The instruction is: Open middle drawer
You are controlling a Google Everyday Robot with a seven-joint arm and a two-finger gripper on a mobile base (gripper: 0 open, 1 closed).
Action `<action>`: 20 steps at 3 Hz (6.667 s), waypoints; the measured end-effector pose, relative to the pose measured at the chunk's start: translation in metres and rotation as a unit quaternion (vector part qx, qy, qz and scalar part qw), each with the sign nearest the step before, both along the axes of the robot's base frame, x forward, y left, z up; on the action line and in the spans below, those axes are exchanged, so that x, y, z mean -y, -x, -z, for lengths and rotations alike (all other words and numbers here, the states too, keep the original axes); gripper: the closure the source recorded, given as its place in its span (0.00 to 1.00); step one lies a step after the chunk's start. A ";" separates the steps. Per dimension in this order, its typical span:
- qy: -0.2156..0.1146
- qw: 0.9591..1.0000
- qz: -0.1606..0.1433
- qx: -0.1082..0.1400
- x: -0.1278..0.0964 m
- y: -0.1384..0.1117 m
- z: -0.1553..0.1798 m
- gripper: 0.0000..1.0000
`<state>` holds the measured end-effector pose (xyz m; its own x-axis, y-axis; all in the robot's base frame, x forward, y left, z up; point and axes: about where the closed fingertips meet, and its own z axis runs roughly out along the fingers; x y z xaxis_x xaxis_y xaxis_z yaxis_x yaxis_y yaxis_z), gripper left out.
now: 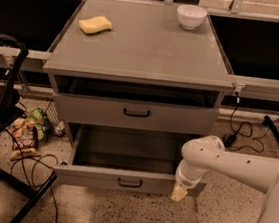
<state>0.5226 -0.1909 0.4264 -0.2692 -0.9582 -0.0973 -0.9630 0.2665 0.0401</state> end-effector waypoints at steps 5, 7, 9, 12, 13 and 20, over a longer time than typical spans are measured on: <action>0.000 0.999 0.020 -0.028 0.009 0.035 -0.015 1.00; 0.005 0.999 0.028 -0.045 0.011 0.057 -0.016 1.00; 0.010 0.997 0.037 -0.070 0.013 0.087 -0.017 1.00; 0.012 0.993 0.055 -0.103 0.014 0.124 -0.020 1.00; 0.014 0.991 0.059 -0.117 0.016 0.140 -0.020 1.00; 0.006 0.999 0.042 -0.034 0.025 0.138 -0.174 0.00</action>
Offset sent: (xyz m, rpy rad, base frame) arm -0.2767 -0.0135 0.0316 -0.1480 0.4279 -0.2131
